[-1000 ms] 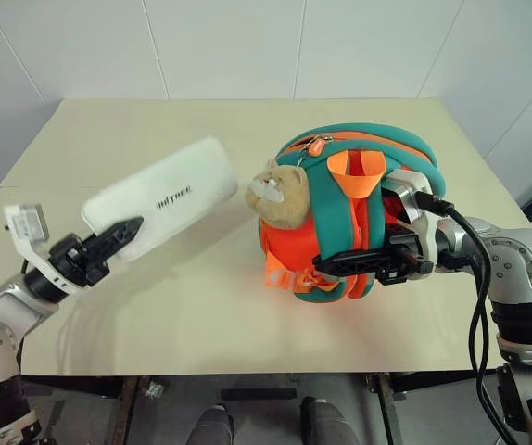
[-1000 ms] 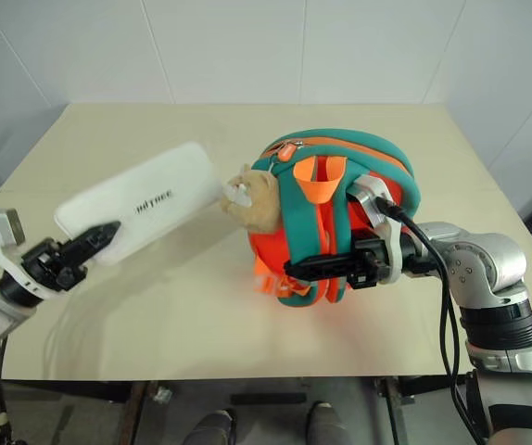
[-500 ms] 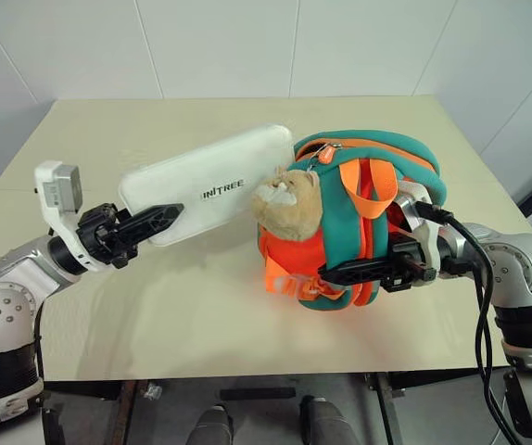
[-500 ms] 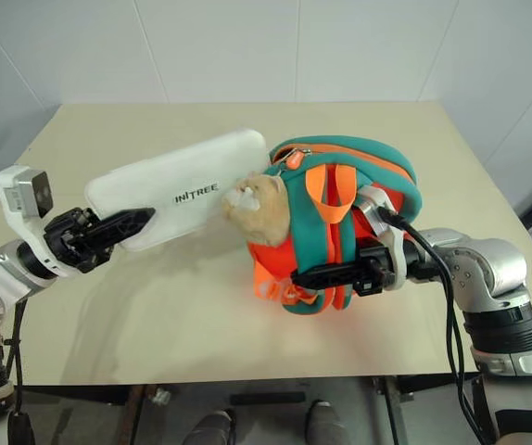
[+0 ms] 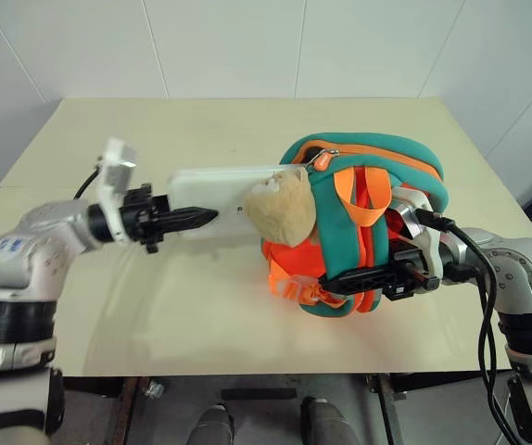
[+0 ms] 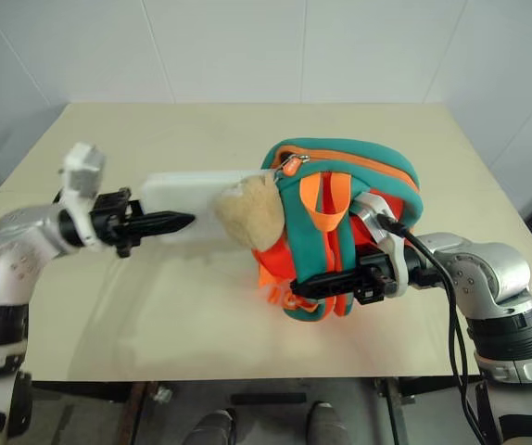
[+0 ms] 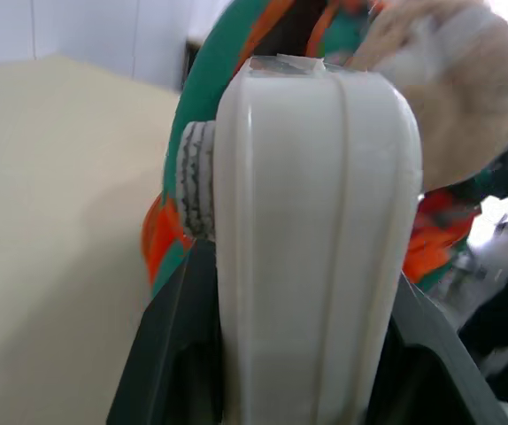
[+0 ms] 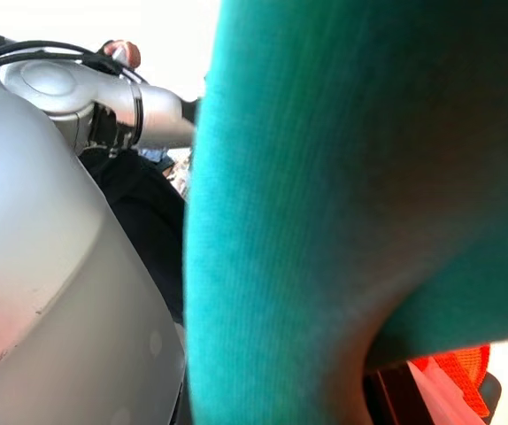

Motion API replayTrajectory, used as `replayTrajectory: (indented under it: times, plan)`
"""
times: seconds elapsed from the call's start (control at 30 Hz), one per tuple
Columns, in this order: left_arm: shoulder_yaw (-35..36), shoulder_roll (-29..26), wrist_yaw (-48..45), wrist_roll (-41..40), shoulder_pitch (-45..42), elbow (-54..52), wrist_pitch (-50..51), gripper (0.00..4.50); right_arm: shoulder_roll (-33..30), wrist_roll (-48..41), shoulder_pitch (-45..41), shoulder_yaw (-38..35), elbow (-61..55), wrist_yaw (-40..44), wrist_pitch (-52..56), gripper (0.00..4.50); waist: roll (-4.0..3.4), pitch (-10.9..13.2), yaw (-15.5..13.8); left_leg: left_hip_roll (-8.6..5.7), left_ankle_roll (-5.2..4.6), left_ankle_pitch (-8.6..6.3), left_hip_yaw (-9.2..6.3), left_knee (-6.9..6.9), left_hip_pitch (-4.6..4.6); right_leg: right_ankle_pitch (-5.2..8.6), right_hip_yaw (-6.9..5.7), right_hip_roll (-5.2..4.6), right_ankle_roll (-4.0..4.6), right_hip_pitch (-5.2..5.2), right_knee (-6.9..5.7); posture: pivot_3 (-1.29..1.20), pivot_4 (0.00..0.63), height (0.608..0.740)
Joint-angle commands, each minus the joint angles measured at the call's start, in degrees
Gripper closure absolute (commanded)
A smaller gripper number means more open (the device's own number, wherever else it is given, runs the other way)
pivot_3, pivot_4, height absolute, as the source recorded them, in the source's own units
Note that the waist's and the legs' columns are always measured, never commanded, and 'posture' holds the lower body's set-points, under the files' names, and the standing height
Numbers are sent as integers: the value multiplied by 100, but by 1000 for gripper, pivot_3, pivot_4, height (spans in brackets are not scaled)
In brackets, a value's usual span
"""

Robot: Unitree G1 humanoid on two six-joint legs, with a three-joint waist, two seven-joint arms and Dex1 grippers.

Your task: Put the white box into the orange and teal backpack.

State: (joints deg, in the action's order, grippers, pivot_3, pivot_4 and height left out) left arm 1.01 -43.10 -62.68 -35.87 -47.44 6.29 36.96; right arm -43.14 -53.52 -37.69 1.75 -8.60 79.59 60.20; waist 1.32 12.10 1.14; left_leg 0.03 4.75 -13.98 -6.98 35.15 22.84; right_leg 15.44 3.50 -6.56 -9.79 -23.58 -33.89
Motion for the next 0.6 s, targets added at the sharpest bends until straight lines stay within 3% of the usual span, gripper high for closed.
replayTrajectory:
  times: [0.03,0.23,0.4,0.6]
  plan:
    - [-621,442,-198,643,-903,378,-488,3168,76,-156,-3,-12,-203,9,1,4487,0,0,-10,0,-1,1,-1,1,3,-2,0,0,-3,-1,1,0,150,740]
    - [-1400,1383,-251,1533,-1707,1101,-974,3168,189,-147,30,-14,-254,-75,-50,4487,-1,1,63,0,2,2,-1,0,23,1,1,1,-13,-17,-3,0,150,740]
    - [-1783,1661,-661,1782,-1671,1372,-669,3168,269,-195,129,-70,-382,-236,-70,4487,-2,1,98,1,4,3,0,-4,31,7,1,1,-15,-28,-17,0,150,740]
    - [-1186,2048,-313,1637,-1498,1597,-893,3168,342,-309,208,-140,-504,-438,-50,4487,-2,2,30,-1,-3,0,-2,5,32,8,1,-2,-16,-27,-8,0,150,740]
